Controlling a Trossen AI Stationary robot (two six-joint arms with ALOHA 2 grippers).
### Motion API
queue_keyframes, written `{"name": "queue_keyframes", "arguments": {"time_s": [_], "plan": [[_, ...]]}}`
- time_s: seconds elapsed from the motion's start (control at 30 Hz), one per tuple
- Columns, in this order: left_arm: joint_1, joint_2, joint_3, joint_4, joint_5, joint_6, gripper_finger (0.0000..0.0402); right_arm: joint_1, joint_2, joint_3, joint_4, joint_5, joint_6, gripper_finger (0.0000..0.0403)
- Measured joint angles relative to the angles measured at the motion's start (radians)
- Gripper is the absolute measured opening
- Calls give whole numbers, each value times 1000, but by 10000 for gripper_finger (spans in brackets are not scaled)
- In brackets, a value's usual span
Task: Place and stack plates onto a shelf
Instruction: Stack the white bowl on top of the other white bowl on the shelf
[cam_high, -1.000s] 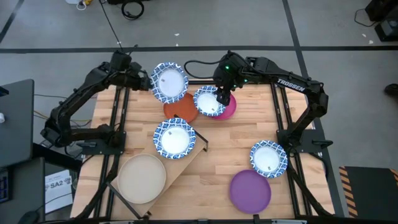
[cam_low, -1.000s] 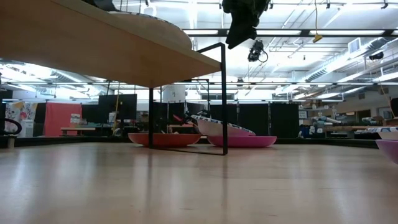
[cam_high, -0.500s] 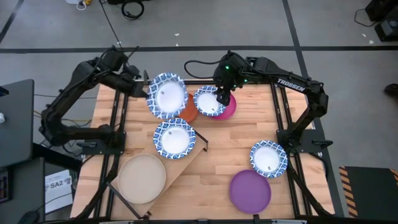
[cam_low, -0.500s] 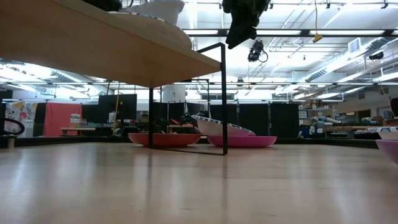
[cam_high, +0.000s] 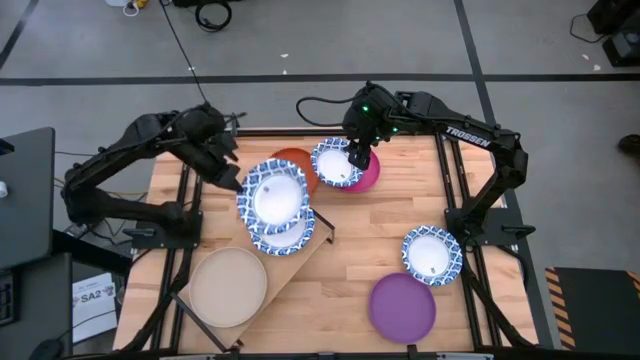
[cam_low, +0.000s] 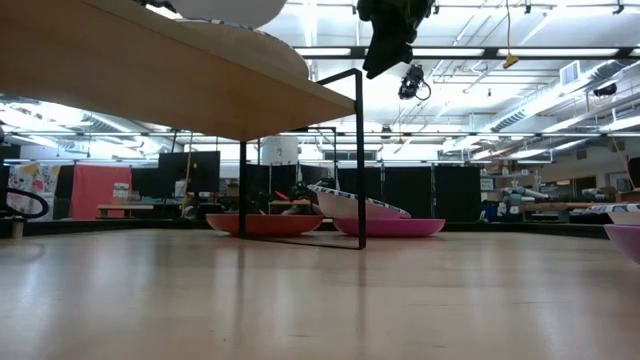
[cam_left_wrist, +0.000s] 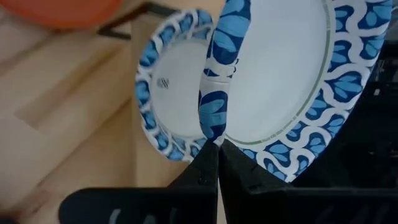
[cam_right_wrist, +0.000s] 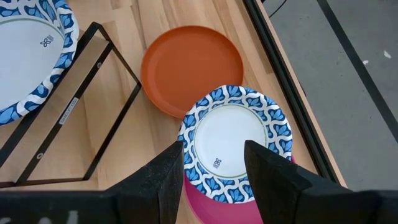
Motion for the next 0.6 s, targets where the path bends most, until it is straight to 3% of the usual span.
{"name": "queue_keyframes", "arguments": {"time_s": [0.3,0.6], "plan": [[-171,0,0,0,-58,-178,2,0,0,0,0,0,0,174],[-245,23,-2,1,-113,-276,2,0,0,0,0,0,0,174]]}}
